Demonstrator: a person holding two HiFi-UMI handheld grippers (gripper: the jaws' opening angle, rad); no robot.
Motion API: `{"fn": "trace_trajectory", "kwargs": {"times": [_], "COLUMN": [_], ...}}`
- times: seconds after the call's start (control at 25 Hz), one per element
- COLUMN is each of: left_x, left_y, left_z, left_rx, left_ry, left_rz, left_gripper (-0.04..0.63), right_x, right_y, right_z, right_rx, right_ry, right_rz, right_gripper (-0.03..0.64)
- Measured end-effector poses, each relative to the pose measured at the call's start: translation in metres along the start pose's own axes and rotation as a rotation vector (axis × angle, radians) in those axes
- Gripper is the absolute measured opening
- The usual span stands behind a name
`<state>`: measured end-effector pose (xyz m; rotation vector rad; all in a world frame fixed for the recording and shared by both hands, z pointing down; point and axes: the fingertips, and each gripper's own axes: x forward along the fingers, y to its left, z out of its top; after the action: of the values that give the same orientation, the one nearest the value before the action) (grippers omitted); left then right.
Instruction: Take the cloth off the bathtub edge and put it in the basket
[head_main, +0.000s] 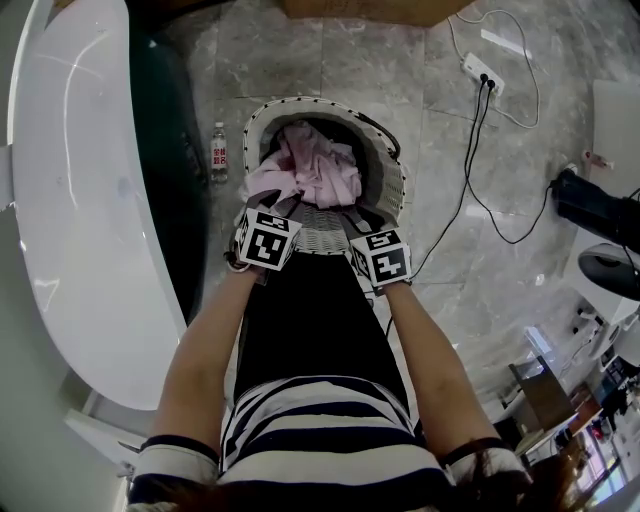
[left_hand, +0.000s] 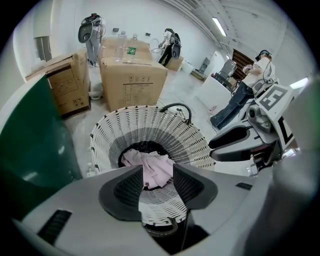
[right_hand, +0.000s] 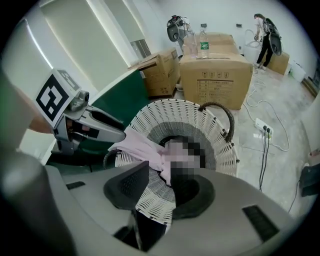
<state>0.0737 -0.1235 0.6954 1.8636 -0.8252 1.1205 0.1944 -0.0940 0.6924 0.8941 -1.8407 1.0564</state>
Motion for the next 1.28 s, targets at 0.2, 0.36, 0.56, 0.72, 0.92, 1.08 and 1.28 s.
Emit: {"fn": "trace_trajectory", "kwargs": {"times": [0.2,0.36,0.56,0.72,0.92,1.08,1.28], "left_x": [-0.004,-0.007,-0.018,-0.026,-0.035,-0.038,-0.028], "left_y": [0.002,0.007,0.02,0.039,0.066,0.081,0.092], "left_z": [-0.005,-0.014,-0.021,-0.037,-0.064,-0.08,-0.09], "left_rx": [-0.036,-0.056,-0.133,-0.2,-0.272,-0.337,-0.373], "left_ry": [-0.02,-0.025,-0.069,-0.078,-0.071,-0.077,-0.087], "left_rz": [0.005,0.023,0.055,0.09,0.155,0.186,0.197], "left_gripper": [0.127,0.069,0.023,0.021,0.023,0.023,0.026], "right_x": [-0.004,-0.005,-0.004,-0.003,0.002,0.007,0.013], "right_y": [0.004,0.008,0.018,0.03,0.05,0.063,0.077], "right_z": [0.0,0.001,0.005,0.009,0.012,0.013,0.013], "right_rx": [0.001,-0.012,-0.054,-0.083,-0.123,-0.161,-0.204], "right_ry": [-0.021,-0.034,-0.035,-0.032,-0.019,-0.003,0.021], "right_rz": [0.009,0.016,0.027,0.055,0.1,0.132,0.163], "right_gripper": [0.079,0.049,0.031,0.029,0.029,0.029,0.029]}}
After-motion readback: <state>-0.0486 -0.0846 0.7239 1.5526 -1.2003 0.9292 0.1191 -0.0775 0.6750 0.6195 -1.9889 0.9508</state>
